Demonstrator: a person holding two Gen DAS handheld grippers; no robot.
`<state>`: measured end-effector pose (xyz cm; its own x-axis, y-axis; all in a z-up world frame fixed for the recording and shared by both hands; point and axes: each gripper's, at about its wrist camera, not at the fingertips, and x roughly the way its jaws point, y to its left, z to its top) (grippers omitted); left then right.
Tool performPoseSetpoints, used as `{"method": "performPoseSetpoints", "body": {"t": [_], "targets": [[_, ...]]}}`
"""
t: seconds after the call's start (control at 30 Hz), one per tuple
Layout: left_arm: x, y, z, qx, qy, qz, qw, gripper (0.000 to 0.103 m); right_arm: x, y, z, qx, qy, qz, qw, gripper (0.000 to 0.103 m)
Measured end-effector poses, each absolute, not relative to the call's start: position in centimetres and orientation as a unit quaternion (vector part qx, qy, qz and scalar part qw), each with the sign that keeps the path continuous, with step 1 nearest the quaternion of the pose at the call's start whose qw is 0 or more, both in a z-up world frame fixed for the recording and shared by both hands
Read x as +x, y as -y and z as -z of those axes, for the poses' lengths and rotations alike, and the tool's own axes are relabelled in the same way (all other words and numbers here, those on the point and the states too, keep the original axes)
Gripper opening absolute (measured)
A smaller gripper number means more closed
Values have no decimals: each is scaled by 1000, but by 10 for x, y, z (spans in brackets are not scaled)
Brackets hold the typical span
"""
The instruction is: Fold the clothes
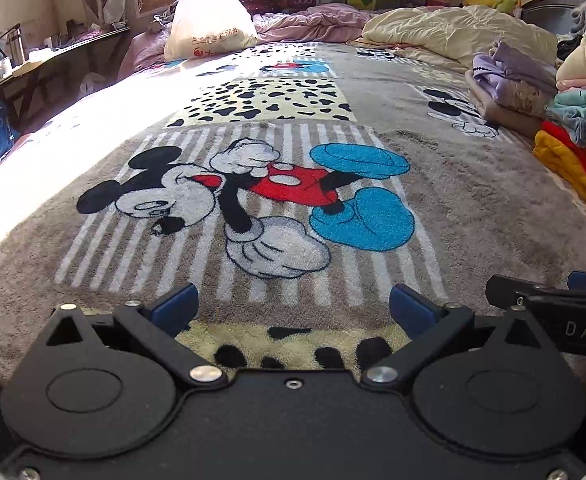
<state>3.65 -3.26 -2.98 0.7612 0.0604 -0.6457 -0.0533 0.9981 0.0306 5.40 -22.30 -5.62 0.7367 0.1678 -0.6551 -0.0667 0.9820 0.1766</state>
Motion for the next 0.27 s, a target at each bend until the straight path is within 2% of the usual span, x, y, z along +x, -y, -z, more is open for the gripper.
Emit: {"method": "performPoseSetpoints", "body": {"t": [0.27], "targets": [[28,24,2,-18,-324,-17,946,103,42,217,26,54,-334,-75,938,103]]}}
